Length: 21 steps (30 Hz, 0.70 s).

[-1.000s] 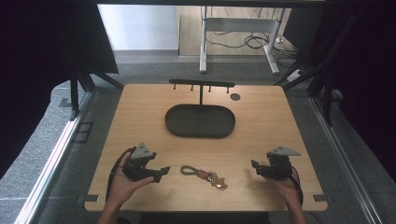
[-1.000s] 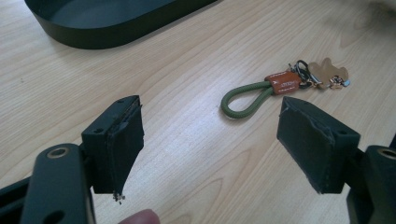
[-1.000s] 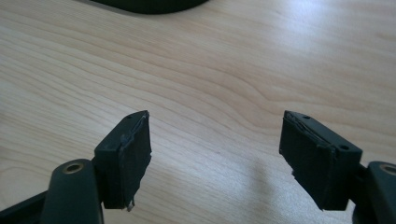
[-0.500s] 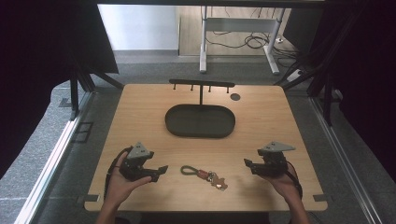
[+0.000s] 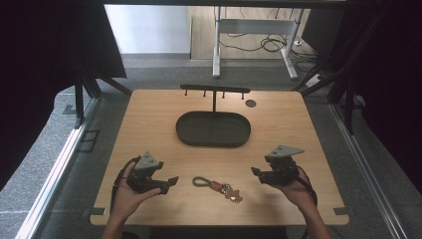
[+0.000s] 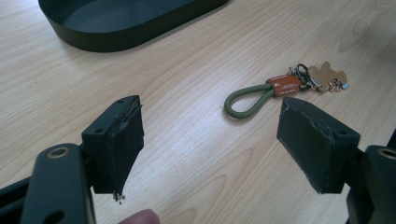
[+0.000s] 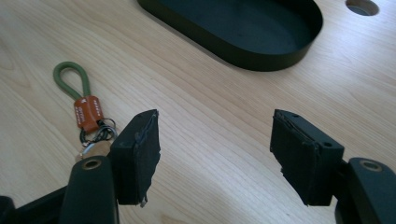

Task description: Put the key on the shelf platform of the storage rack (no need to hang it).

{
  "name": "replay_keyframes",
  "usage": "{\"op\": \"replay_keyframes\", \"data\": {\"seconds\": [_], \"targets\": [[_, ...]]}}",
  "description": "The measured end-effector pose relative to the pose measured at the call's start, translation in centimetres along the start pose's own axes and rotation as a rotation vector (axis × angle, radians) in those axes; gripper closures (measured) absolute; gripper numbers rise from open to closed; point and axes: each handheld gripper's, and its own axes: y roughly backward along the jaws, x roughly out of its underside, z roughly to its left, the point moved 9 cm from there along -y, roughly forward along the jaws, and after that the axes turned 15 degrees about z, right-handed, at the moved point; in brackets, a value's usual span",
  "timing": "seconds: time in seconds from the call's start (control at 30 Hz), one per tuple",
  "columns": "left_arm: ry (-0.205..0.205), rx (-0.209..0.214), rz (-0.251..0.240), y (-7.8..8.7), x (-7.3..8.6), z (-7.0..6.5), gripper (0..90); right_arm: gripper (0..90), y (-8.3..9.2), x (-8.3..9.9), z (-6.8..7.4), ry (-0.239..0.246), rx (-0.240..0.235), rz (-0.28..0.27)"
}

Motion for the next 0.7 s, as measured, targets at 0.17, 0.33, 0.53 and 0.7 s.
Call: {"op": "replay_keyframes", "data": {"seconds": [0.17, 0.33, 0.53, 0.7], "targets": [[-0.001, 0.0, 0.0, 0.0, 0.0, -0.1, 23.1, 36.1, -0.4, -0.5, 0.5, 0.02, 0.0, 0.014], [-0.004, -0.001, 0.0, 0.1, 0.0, 0.0, 23.1, 36.6, -0.6, -0.9, 0.9, 0.031, -0.005, 0.02], [-0.002, 0.0, 0.001, 0.0, 0.0, -0.1, 23.2, 38.7, -0.8, -1.4, 1.6, 0.054, -0.018, 0.027], [-0.006, 0.001, 0.002, 0.0, 0.0, -0.2, 23.2, 39.0, -1.1, -1.8, 2.3, 0.075, -0.038, 0.032]]}}
